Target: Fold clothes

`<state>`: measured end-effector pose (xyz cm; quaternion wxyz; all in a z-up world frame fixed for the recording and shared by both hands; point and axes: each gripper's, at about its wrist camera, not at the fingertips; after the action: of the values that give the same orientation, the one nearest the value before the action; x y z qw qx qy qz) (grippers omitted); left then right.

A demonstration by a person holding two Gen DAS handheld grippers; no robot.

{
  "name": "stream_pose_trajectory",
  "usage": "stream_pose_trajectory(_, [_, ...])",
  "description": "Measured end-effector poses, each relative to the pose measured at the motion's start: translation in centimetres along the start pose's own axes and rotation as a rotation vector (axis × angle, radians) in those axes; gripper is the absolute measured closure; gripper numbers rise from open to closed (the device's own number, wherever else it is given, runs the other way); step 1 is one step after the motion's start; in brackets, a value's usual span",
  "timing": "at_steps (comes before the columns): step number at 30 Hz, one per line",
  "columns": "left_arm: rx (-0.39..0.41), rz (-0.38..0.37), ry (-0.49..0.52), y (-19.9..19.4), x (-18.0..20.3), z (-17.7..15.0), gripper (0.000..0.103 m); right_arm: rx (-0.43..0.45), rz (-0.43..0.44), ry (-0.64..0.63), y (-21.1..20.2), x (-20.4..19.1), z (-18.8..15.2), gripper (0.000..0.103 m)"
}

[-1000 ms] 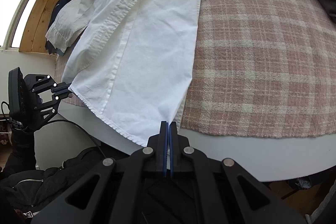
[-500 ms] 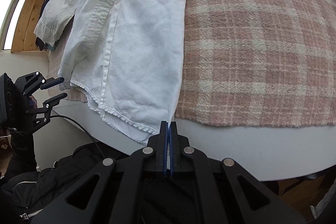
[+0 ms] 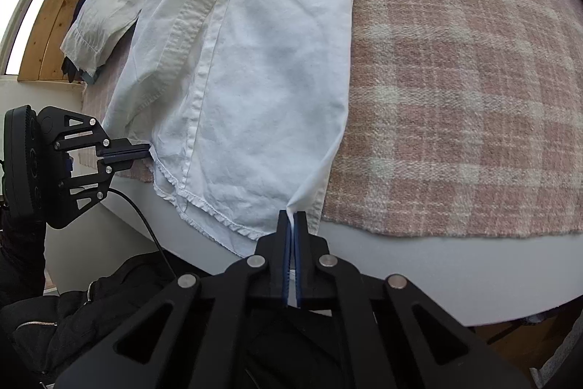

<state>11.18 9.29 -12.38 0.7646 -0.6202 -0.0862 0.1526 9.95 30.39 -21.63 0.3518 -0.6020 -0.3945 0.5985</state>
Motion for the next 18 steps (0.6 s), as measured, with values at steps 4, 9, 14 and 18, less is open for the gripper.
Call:
stream_pose_trajectory(4, [0.038,-0.019,-0.031,-2.5,-0.3,-0.7,0.103,0.046,0.112,0.01,-2.8,-0.6,-1.2,0.102])
stream_pose_trajectory(9, [0.016,-0.017,-0.066,-3.1,-0.5,-2.5,0.103,-0.007,0.13,0.098,0.2,1.4,-2.1,0.102])
stream_pose_trajectory(14, [0.049,0.005,-0.074,-3.2,-0.6,-2.3,0.098,-0.018,0.116,0.069,0.0,1.1,-1.5,0.102])
stream_pose_trajectory(18, [0.1,0.015,0.017,-3.4,0.2,-0.4,0.067,-0.011,0.008,0.002,-0.2,-0.3,-0.5,0.102])
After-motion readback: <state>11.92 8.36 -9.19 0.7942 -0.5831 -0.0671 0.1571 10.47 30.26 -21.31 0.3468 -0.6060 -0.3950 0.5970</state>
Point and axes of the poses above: each gripper's, at about its wrist camera, not at the fingertips, and y roughly the way its jaws point, x to its right, z to its top, and after that the axes turned 1 degree about y, right-handed
